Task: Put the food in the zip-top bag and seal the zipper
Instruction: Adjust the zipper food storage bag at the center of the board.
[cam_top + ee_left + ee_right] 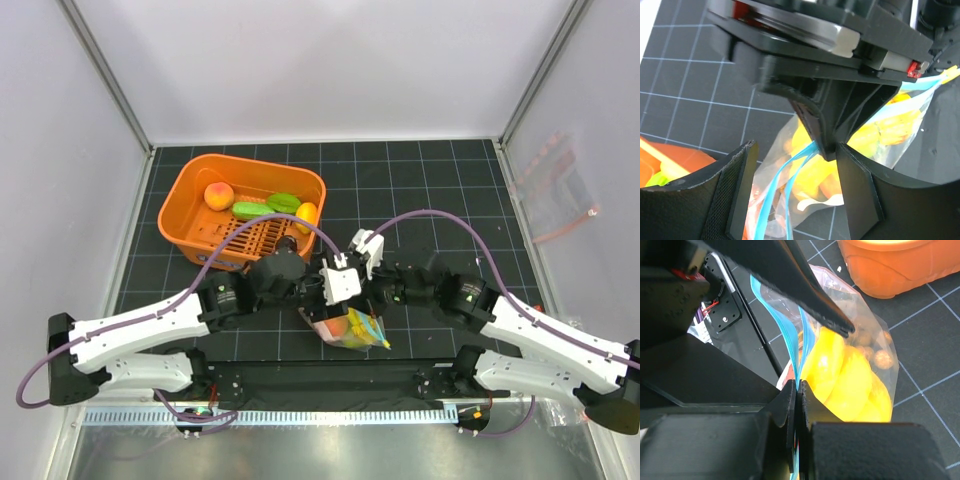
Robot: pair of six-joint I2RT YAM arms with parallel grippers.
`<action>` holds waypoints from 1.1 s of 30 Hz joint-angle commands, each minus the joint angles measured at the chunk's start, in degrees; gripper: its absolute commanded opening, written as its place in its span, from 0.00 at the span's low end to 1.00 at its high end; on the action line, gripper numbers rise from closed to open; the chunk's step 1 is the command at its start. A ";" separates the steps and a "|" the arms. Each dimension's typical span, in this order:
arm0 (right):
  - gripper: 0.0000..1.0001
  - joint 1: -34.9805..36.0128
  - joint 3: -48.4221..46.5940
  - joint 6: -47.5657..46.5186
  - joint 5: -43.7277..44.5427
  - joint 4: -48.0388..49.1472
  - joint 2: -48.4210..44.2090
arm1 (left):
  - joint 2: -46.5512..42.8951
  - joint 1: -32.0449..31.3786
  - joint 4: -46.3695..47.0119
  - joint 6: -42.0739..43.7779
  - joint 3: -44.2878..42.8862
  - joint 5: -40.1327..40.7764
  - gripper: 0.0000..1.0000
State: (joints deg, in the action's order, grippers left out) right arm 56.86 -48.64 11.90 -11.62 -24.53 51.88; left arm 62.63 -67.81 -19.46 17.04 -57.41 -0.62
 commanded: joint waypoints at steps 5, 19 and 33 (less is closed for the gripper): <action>0.01 0.79 -2.33 -0.83 -0.87 3.09 -2.83 | 4.34 -0.48 -6.11 1.42 -4.73 0.80 0.65; 0.01 1.23 -2.07 -1.44 -1.92 3.35 -2.40 | -2.07 -0.48 0.13 -0.69 0.45 13.72 0.72; 0.01 2.11 -2.16 -1.97 -1.92 3.26 -2.13 | 1.35 -0.48 -1.10 -0.34 -0.69 13.46 0.47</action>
State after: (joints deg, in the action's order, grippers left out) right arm 58.22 -48.64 10.39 -12.10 -24.91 50.50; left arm 64.10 -68.51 -22.61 16.58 -57.36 12.82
